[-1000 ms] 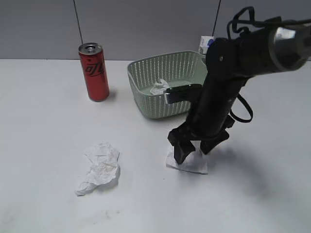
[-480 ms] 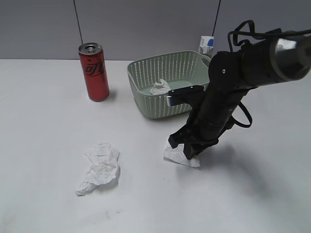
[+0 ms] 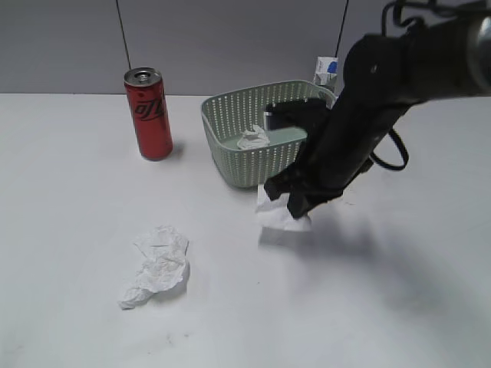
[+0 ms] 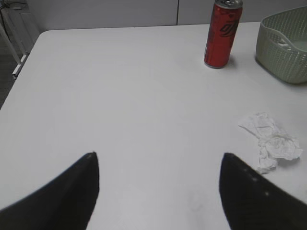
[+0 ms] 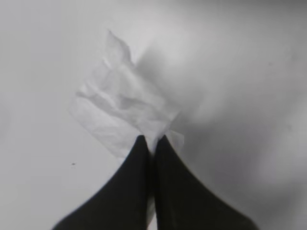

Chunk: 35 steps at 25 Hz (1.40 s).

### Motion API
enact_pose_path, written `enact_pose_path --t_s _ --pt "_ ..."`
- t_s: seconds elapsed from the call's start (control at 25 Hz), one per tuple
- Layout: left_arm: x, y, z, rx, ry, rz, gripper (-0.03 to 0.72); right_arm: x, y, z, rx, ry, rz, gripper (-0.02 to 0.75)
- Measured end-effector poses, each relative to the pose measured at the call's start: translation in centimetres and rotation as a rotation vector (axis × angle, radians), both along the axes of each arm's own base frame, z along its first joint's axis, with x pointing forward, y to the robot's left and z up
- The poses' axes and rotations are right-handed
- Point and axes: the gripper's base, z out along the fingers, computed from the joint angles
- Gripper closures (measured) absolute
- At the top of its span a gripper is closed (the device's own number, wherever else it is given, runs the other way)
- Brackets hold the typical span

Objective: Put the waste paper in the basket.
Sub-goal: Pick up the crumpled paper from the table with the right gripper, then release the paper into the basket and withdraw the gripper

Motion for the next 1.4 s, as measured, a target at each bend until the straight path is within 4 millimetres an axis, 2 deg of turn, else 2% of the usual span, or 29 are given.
enact_pose_path --t_s 0.12,0.2,0.36,0.52,0.6,0.72,0.76,0.84,1.0,1.04,1.12,1.24,1.4 --pt "0.0 0.0 0.0 0.000 0.000 0.000 0.097 0.5 0.0 4.2 0.033 -0.144 0.032 0.745" --pt "0.0 0.0 0.0 0.000 0.000 0.000 0.097 1.2 0.0 6.2 0.039 -0.266 0.046 0.745" --pt "0.0 0.0 0.0 0.000 0.000 0.000 0.097 3.2 0.5 7.8 0.079 -0.504 0.041 0.745" --pt "0.0 0.0 0.0 0.000 0.000 0.000 0.097 5.4 1.4 7.1 0.124 -0.708 0.037 0.745" --pt "0.0 0.0 0.0 0.000 0.000 0.000 0.097 6.3 1.8 5.6 0.122 -0.758 0.053 0.745" --pt "0.0 0.0 0.0 0.000 0.000 0.000 0.097 7.2 2.4 2.1 0.091 -0.726 0.073 0.741" --pt "0.0 0.0 0.0 0.000 0.000 0.000 0.097 7.3 2.5 1.1 0.080 -0.707 0.076 0.721" --pt "0.0 0.0 0.0 0.000 0.000 0.000 0.097 7.5 2.6 -0.8 0.066 -0.660 0.071 0.622" --pt "0.0 0.0 0.0 0.000 0.000 0.000 0.097 7.6 2.6 -1.9 0.078 -0.616 0.031 0.224" --pt "0.0 0.0 0.0 0.000 0.000 0.000 0.097 7.6 2.6 -1.9 0.081 -0.613 0.025 0.161" --pt "0.0 0.0 0.0 0.000 0.000 0.000 0.097 7.6 2.6 -1.9 0.085 -0.610 0.018 0.124" --pt "0.0 0.0 0.0 0.000 0.000 0.000 0.097 7.6 2.6 -1.4 0.093 -0.615 0.010 0.114" --pt "0.0 0.0 0.0 0.000 0.000 0.000 0.097 7.7 2.0 0.8 0.114 -0.650 -0.012 0.113"
